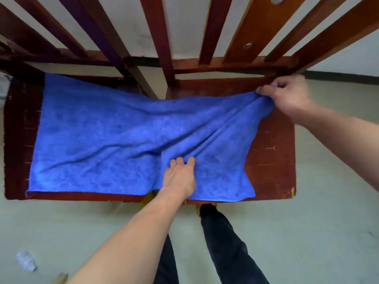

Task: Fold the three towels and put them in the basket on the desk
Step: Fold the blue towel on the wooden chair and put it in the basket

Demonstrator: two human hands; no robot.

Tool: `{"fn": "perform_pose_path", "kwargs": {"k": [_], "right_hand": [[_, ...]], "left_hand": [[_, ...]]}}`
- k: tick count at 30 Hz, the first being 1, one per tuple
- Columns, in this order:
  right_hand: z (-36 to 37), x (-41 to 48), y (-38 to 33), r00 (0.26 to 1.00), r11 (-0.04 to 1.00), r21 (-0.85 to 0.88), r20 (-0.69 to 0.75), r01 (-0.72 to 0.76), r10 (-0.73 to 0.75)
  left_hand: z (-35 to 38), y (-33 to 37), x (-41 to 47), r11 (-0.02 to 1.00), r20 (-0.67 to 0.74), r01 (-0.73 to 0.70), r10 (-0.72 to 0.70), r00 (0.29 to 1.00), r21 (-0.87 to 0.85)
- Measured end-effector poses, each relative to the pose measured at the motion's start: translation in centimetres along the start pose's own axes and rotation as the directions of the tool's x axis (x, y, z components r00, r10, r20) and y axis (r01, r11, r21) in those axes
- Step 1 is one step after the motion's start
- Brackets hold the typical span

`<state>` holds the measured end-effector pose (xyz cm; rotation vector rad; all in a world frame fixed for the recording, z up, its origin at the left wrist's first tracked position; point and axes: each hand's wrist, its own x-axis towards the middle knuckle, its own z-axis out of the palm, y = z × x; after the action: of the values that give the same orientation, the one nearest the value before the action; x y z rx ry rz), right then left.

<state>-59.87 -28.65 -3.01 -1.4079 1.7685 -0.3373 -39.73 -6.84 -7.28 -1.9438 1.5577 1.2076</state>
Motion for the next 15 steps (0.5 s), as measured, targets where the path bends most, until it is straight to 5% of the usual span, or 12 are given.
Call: {"fn": "perform_pose_path", "kwargs": {"k": [4,8,12,15], "right_hand": [[-0.1,3.4,0.2,0.982,0.932,-0.310,0.075,0.187,-0.172],[1.7,4.1,1.8,0.991,0.947,-0.301,-0.041,0.111,-0.129],[2.5,-1.4,6.7,0.982,0.964,-0.206,-0.122,-0.167,0.144],[3.1,-8.8,9.8,0.906,0.874,-0.300,0.067,-0.382,0.418]], "left_hand": [[0.2,0.8,1.0,0.998,-0.007,0.052,-0.051,0.999,0.040],[0.5,1.0,1.4,0.995,-0.004,0.088,-0.088,0.996,0.043],[0.7,1.6,0.7,0.993,-0.033,0.117,-0.116,0.993,0.011],[1.2,2.4,-0.1,0.989,-0.024,0.126,-0.128,0.991,-0.081]]}}
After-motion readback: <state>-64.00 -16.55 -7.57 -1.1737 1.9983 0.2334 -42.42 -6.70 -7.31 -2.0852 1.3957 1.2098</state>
